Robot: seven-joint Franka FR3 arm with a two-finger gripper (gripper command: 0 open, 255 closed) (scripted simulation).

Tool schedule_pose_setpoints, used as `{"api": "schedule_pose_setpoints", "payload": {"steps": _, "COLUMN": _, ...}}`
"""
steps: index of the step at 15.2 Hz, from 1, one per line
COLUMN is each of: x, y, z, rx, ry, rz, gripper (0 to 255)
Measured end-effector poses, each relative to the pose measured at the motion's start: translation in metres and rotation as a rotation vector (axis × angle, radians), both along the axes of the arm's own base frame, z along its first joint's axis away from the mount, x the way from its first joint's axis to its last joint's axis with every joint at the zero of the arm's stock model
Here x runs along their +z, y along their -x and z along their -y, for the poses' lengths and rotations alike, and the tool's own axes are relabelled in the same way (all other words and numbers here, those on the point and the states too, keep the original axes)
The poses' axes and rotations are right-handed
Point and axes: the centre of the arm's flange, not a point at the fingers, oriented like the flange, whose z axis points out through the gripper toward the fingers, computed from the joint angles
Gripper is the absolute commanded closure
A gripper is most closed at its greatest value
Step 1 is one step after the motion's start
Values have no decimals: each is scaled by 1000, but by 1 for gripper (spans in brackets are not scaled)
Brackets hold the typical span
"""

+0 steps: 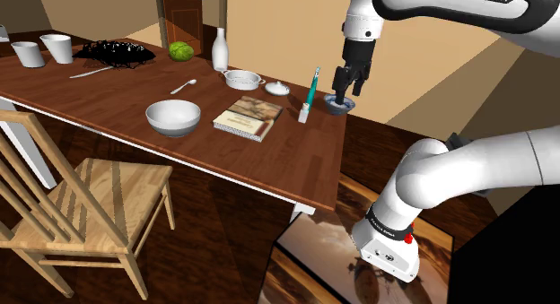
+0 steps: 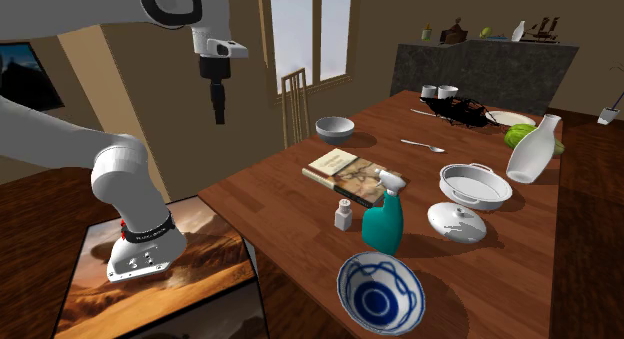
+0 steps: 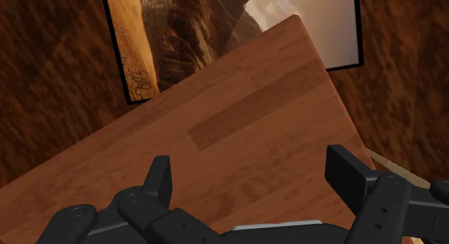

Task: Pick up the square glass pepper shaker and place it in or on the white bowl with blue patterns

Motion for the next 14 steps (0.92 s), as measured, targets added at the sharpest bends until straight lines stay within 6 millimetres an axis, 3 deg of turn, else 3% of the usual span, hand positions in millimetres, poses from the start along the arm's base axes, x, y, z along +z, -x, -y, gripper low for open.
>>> {"api": "schedule_pose_setpoints", "payload": {"steps": 4, "x": -13, "y": -20, "z": 14, "rx": 10, "ry": 8, "rz": -14, "gripper": 0}}
{"api": "schedule_pose_setpoints", "payload": {"steps": 14, "x": -73, "y": -115, "z": 87, "rx": 58, "ry": 46, "rz": -79, "gripper": 0}}
